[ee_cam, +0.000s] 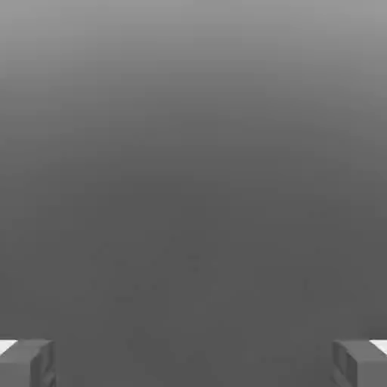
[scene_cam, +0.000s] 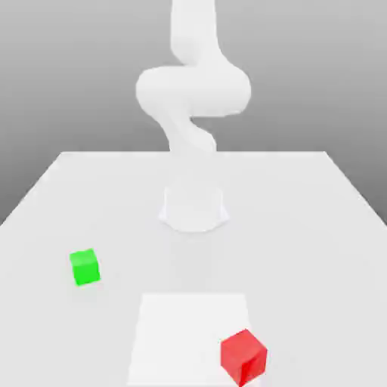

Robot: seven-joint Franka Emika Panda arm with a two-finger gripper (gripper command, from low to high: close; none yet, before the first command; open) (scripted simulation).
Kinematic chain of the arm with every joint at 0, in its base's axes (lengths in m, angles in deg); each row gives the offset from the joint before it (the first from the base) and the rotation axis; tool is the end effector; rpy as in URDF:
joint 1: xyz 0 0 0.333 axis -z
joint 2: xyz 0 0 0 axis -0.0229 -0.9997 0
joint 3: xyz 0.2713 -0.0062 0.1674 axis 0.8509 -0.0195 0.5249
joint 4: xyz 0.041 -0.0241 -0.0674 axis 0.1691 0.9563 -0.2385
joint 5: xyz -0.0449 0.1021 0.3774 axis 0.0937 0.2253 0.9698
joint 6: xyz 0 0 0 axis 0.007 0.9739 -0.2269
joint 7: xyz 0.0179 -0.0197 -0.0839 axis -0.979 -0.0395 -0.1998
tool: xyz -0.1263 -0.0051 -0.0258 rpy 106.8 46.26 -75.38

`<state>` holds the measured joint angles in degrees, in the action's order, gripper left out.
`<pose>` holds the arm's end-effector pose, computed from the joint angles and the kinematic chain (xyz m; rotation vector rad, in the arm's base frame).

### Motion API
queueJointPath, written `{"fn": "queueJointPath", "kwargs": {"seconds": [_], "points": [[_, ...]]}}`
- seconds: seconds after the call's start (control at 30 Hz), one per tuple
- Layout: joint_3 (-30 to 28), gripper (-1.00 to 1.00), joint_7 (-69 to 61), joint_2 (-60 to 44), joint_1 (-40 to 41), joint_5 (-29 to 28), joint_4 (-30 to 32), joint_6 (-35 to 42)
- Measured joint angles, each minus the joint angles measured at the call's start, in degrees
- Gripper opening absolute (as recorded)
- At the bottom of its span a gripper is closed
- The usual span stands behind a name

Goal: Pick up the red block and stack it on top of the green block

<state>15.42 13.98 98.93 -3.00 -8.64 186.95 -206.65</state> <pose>0.3943 0.0044 0.6591 -2.5115 0.9783 -0.9389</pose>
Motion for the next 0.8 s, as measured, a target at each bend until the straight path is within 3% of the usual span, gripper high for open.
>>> {"fn": "queueJointPath", "kwargs": {"seconds": [0.5,0.8], "points": [[-2.15,0.00,-16.22,-31.58,-7.62,3.98,5.59,-11.93],[-1.55,0.00,-22.18,-50.00,-9.89,1.23,8.96,-19.14]]}}
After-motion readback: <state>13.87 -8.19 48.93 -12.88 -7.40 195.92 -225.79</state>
